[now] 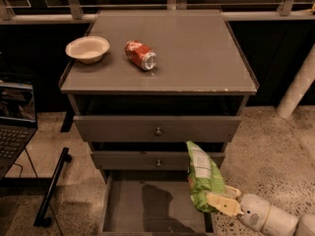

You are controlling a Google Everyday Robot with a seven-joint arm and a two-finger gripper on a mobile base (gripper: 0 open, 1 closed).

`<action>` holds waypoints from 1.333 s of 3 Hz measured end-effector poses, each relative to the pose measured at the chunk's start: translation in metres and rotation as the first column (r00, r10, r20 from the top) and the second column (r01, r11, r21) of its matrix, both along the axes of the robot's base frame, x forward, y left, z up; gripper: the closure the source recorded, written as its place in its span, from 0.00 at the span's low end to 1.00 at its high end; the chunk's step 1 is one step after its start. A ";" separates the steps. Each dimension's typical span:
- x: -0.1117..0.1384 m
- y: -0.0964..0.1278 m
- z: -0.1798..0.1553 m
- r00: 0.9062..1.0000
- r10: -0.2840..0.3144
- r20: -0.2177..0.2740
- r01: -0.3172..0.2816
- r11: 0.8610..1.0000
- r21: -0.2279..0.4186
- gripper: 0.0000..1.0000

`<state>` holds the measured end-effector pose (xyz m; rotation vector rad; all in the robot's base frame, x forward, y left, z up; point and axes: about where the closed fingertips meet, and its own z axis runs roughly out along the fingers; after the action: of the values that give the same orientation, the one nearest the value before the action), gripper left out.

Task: Place green rice chip bag into bottom drawer

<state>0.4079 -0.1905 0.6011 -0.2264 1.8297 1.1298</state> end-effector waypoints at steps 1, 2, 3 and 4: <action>-0.001 0.002 -0.007 1.000 0.013 -0.010 -0.012 1.000 0.012 1.00; 0.003 -0.002 -0.026 0.999 -0.008 -0.050 0.010 1.000 0.024 1.00; 0.021 -0.018 -0.101 0.985 -0.071 -0.154 0.073 0.997 0.005 1.00; 0.043 -0.028 -0.186 0.959 -0.085 -0.270 0.085 0.996 -0.010 1.00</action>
Offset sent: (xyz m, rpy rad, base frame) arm 0.0065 -0.0111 -0.0597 0.0482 0.1147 -0.0455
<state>0.4505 -0.2182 0.4152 0.0101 2.0569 1.1458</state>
